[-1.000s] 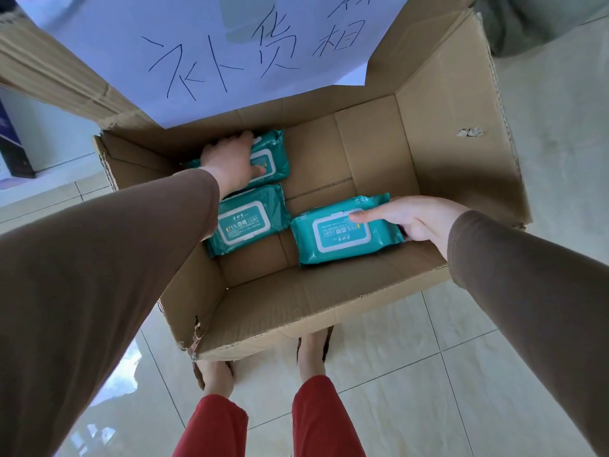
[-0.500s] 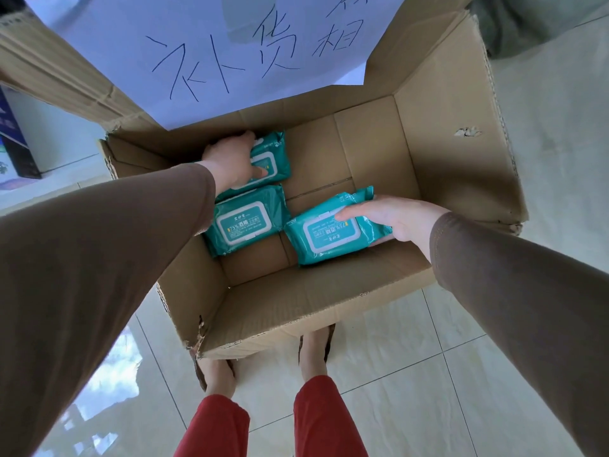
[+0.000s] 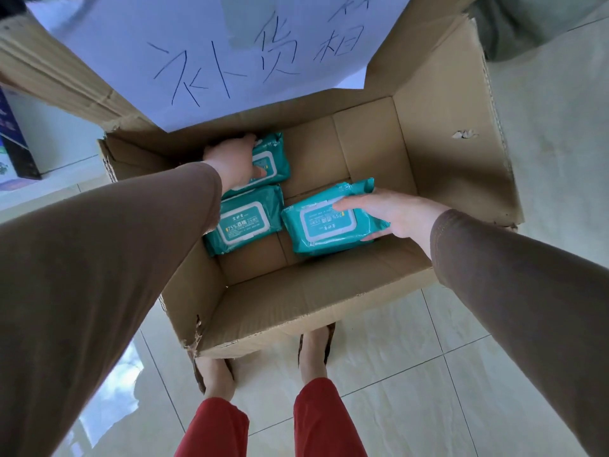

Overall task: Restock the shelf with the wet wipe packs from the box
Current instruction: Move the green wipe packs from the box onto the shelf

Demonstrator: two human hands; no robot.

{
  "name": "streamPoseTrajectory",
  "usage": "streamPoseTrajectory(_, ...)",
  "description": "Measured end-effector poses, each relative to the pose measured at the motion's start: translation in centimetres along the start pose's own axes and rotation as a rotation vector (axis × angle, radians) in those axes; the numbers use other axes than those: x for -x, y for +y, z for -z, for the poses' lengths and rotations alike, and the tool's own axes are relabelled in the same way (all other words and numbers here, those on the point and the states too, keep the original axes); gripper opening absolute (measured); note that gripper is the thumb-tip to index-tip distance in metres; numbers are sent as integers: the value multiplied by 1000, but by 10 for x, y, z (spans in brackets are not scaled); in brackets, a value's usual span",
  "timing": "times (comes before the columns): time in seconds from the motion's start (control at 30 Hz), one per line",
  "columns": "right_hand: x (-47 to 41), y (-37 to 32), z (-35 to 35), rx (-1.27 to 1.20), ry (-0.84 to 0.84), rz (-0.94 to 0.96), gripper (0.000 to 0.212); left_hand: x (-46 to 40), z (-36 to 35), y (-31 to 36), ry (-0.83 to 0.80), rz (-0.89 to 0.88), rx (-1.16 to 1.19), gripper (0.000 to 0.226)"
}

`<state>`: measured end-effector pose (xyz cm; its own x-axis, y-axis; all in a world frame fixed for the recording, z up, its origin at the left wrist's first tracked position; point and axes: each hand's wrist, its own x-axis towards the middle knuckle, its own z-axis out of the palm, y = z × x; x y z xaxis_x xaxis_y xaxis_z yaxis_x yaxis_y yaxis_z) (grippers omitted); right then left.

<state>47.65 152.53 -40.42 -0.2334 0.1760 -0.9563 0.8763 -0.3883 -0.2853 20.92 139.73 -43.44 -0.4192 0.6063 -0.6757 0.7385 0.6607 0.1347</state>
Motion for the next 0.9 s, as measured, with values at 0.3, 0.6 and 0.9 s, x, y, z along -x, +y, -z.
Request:
streamPoseTrajectory(0.3, -1, -8, 2, -51, 55, 60, 35, -2, -2, -4, -17, -9, 12, 70)
streamPoseTrajectory(0.6, 3, 3, -6, -126, 61, 53, 33, 16, -5, -2, 66, -41, 39, 68)
streamPoseTrajectory(0.9, -1, 5, -9, -170, 79, 84, 37, 14, -5, -3, 102, -61, 50, 67)
